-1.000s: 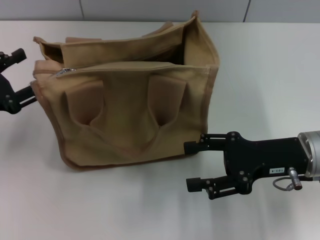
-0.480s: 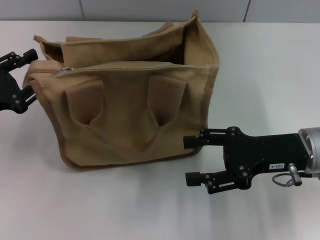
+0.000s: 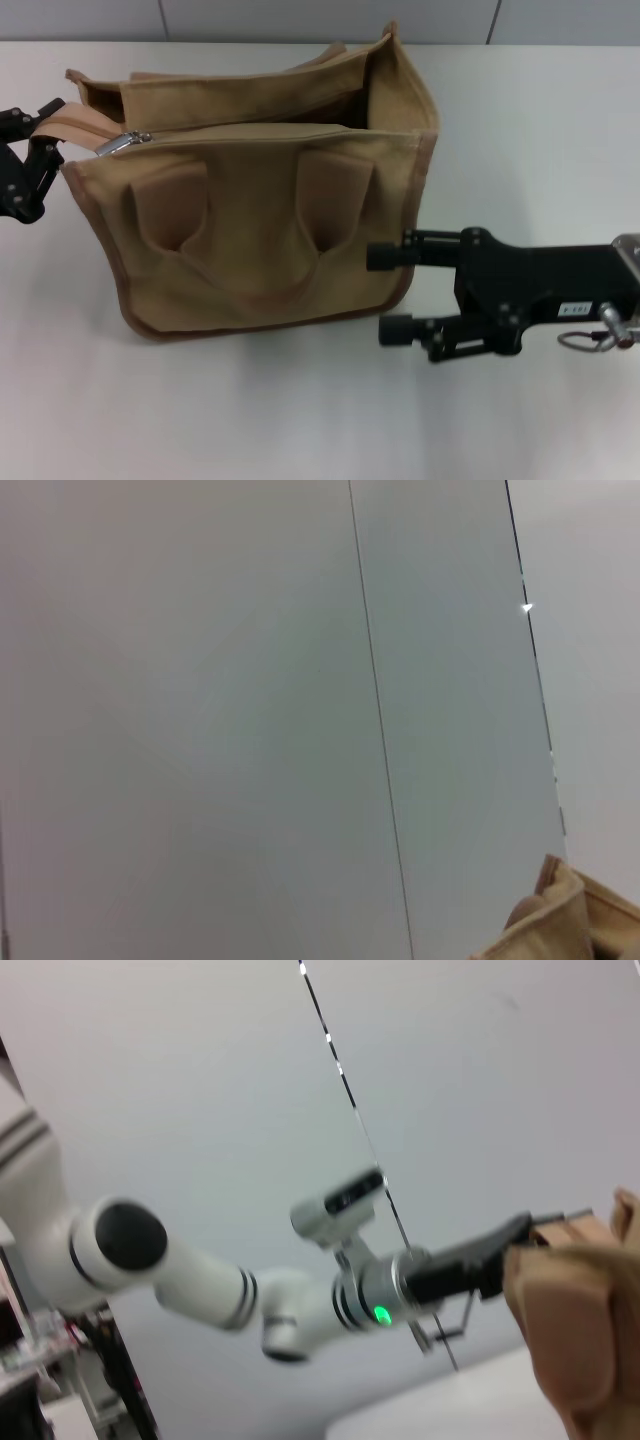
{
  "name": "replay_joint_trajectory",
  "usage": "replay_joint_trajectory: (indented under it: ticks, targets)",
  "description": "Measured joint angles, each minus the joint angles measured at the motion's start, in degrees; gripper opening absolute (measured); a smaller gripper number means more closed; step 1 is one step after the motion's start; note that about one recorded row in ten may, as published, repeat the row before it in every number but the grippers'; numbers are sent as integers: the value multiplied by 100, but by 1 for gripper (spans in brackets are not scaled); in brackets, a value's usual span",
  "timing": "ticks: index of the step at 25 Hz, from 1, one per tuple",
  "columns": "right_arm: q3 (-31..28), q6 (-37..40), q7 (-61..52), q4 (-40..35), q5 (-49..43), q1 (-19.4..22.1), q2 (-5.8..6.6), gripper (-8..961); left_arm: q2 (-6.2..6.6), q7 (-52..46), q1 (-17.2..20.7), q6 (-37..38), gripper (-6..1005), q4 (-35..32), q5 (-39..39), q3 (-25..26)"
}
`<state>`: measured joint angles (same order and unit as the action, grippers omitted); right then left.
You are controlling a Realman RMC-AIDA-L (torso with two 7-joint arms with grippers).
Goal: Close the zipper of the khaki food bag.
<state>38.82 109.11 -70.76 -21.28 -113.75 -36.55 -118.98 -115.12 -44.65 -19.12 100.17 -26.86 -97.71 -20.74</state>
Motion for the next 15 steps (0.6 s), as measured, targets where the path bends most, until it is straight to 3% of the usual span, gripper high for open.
replay_joint_trajectory:
  ticks: [3, 9, 15]
  targets:
    - [-2, 186, -361, -53, 369, -58, 24, 818, -52, -38, -25, 14, 32, 6, 17, 21]
    - [26, 247, -1424, -174, 1037, -400, 16, 817, -204, -43, -38, 138, 27, 6, 392, 43]
    - [3, -62, -2672, -240, 1144, -1057, 16, 817, -233, -44, -31, 314, 22, 12, 589, 45]
